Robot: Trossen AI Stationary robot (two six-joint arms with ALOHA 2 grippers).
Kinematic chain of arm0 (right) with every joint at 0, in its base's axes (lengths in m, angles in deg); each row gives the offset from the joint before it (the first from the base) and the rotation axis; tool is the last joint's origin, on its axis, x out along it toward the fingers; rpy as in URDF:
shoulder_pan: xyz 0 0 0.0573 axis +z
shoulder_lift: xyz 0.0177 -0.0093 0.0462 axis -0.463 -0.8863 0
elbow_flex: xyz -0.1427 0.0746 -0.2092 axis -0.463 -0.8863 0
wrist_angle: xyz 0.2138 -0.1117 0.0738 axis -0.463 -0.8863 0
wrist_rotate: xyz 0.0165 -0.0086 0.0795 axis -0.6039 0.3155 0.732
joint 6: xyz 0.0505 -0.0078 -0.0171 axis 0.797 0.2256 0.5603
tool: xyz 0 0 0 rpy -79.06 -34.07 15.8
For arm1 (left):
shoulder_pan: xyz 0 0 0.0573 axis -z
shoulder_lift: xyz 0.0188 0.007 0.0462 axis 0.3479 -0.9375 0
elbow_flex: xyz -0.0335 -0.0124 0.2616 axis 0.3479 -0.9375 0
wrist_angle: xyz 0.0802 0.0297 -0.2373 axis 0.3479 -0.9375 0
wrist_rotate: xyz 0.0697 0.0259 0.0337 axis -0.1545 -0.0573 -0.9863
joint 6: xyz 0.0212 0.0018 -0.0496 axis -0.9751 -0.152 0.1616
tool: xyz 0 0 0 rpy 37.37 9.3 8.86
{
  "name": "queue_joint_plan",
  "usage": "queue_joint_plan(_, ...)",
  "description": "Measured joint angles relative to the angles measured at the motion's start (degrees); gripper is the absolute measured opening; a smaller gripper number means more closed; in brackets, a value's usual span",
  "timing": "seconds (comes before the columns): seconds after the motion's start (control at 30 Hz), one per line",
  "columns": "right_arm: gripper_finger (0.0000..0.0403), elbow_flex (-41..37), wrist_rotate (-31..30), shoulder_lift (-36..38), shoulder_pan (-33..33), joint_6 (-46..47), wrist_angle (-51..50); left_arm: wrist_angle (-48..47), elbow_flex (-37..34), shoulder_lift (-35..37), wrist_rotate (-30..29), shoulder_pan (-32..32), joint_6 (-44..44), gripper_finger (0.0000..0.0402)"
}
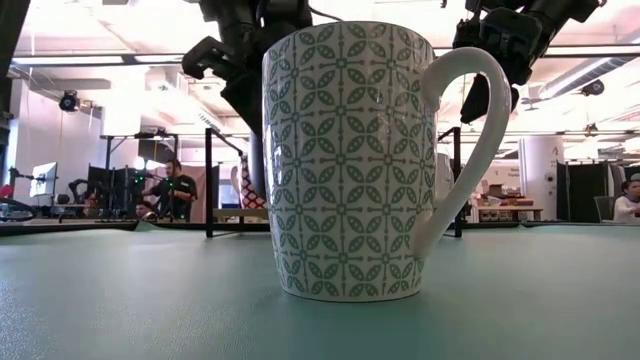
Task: Place coffee mugs
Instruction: Put the black mug on the shelf
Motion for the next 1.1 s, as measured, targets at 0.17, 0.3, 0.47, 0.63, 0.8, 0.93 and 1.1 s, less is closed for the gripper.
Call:
queue_joint_plan(0.17, 0.0089, 0.00, 0.00, 0.01, 0.02, 0.00, 0.00, -0.50, 0.22, 0.00, -0.02, -3.25, -6.66, 0.0006)
queue_joint_plan(0.3, 0.0089, 0.00, 0.00, 0.01, 0.02, 0.00, 0.00, -0.14, 0.22, -0.02, -0.04, -6.05, -12.93, 0.0006)
queue_joint_plan(0.47, 0.0089, 0.00, 0.00, 0.01, 0.01, 0.00, 0.00, -0.46, 0.87, -0.09, -0.28, -8.37, -15.58, 0.0007)
queue_joint_plan(0.63, 0.0089, 0.00, 0.00, -0.01, 0.00, 0.00, 0.00, 1.02, 1.02, -0.09, -0.30, -9.30, -16.23, 0.0007)
queue_joint_plan(0.8, 0.0089, 0.00, 0.00, 0.01, 0.01, 0.00, 0.00, 1.77, 1.00, -0.09, -0.01, -10.18, -17.36, 0.0008)
queue_joint_plan(0.93, 0.0089, 0.00, 0.00, 0.01, 0.01, 0.00, 0.00, 1.92, 1.00, -0.09, -0.15, -11.32, -17.36, 0.0008)
queue_joint_plan(1.1, 0.0089, 0.00, 0.00, 0.00, 0.02, 0.00, 0.00, 3.02, 1.08, -1.45, -0.50, -12.35, -18.36, 0.0008)
